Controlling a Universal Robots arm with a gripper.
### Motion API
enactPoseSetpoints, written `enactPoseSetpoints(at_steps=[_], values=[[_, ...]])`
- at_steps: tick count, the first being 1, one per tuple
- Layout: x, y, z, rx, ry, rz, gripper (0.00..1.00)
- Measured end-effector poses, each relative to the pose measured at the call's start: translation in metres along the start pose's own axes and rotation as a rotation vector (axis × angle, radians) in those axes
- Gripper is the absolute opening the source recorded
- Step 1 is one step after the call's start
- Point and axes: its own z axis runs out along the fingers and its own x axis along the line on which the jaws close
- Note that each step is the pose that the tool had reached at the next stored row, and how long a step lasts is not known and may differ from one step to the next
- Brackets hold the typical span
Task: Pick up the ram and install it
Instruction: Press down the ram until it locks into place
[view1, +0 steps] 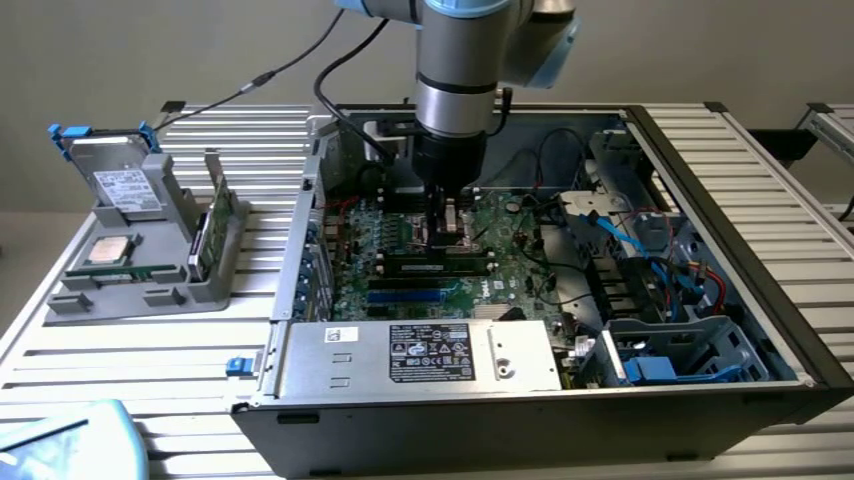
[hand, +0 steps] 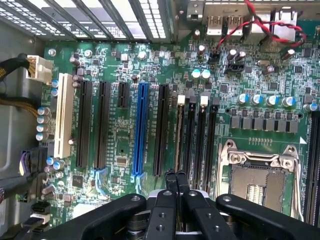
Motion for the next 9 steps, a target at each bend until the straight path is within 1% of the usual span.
enactPoseSetpoints(at_steps=[2, 4, 9], values=[[-0.0001, 0.0007, 0.0012, 0.0009, -0.0001, 0.000, 0.10], [-0.0003, 0.0010, 0.0024, 0.0008, 0.0007, 0.000, 0.10], [-0.0017, 0.0016, 0.0052, 0.0011, 0.0006, 0.000, 0.10]])
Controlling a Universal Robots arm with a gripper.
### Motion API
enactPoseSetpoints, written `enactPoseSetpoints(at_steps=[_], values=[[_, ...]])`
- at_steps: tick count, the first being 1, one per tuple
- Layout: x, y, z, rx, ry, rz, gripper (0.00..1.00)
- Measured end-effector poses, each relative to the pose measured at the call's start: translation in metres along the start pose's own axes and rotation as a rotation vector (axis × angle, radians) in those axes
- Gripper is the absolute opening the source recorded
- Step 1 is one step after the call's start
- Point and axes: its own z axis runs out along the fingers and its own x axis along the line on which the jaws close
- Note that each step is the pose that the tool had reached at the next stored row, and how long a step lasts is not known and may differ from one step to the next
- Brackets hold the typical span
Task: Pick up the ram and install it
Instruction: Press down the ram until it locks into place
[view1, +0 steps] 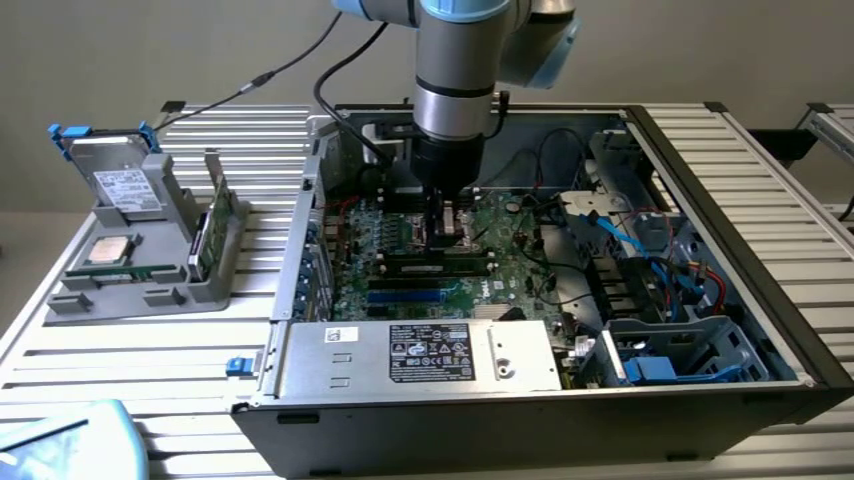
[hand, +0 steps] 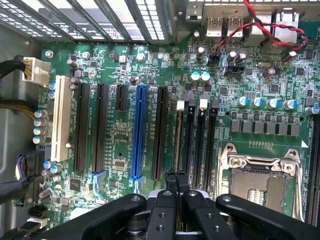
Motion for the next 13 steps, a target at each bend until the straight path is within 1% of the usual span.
enactPoseSetpoints(at_steps=[2, 4, 5, 6, 8, 10, 13], values=[[0.000, 0.0001, 0.0004, -0.0001, 0.0003, 0.000, 0.10], [0.000, 0.0002, -0.0018, 0.0008, -0.0025, 0.000, 0.10], [0.000, 0.0004, -0.0049, 0.0005, -0.0026, 0.000, 0.10], [0.001, 0.0008, -0.0088, -0.0009, -0.0009, 0.000, 0.10], [0.001, 0.0009, -0.0150, -0.0022, -0.0008, 0.000, 0.10], [0.002, -0.0013, -0.0191, -0.0051, -0.0008, -0.001, 0.10], [0.003, -0.0087, -0.0242, -0.0138, -0.0011, -0.004, 0.10]])
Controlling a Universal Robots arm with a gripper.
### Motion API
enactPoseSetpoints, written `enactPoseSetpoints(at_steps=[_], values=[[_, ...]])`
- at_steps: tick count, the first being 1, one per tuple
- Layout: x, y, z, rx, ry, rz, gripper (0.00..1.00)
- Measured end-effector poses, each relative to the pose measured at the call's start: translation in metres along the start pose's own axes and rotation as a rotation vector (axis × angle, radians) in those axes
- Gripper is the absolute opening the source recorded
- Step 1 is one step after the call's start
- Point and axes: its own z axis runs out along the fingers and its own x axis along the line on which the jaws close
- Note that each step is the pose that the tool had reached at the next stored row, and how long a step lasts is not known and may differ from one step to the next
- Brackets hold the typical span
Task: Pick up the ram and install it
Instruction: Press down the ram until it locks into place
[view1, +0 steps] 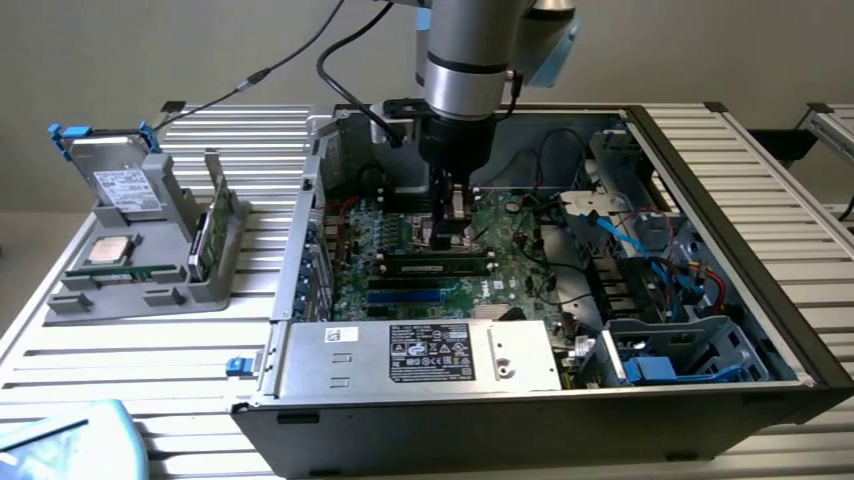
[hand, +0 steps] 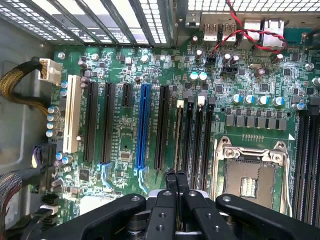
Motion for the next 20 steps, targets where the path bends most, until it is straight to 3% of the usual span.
enactPoseSetpoints(at_steps=[4, 19, 20], values=[[0.0007, -0.0064, -0.0031, -0.0095, -0.0005, -0.003, 0.10], [0.0003, -0.0064, -0.0033, -0.0101, -0.0004, -0.001, 0.10], [0.0004, -0.0064, -0.0031, -0.0113, -0.0033, 0.011, 0.10]])
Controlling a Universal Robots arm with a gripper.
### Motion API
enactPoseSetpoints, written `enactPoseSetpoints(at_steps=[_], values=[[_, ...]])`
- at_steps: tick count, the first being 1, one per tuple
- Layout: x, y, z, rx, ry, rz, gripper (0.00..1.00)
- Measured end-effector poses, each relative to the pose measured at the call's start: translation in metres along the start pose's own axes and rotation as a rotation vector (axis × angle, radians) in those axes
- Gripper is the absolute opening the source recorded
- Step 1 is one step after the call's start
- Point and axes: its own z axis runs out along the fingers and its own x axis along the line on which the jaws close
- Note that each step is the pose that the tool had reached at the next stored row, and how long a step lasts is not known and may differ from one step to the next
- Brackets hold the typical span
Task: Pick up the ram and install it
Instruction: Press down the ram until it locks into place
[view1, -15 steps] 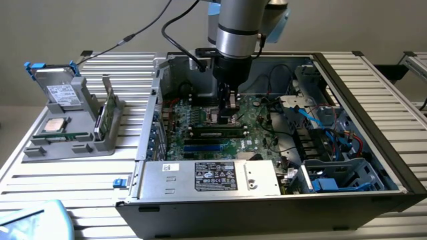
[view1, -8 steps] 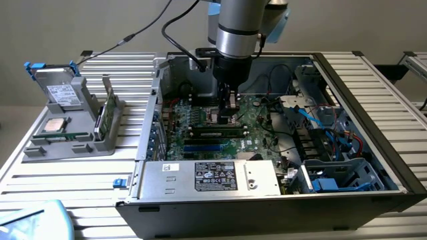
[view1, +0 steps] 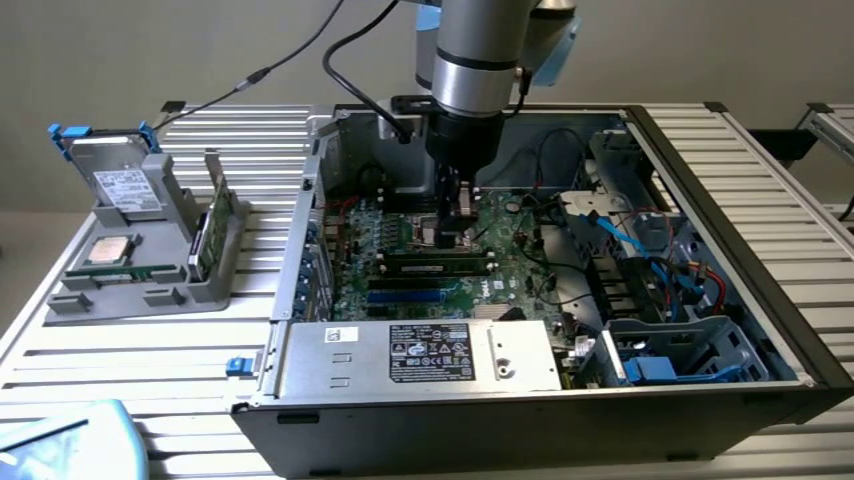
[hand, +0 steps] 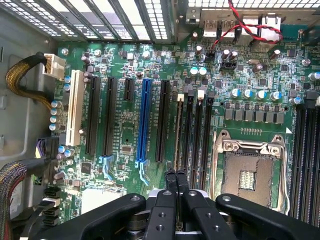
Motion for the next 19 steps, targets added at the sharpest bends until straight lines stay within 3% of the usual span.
enactPoseSetpoints(at_steps=[6, 19], values=[[0.000, -0.0002, 0.0024, -0.0105, -0.0199, 0.097, 0.10], [-0.001, -0.0010, 0.0107, -0.0368, -0.0417, 0.331, 0.10]])
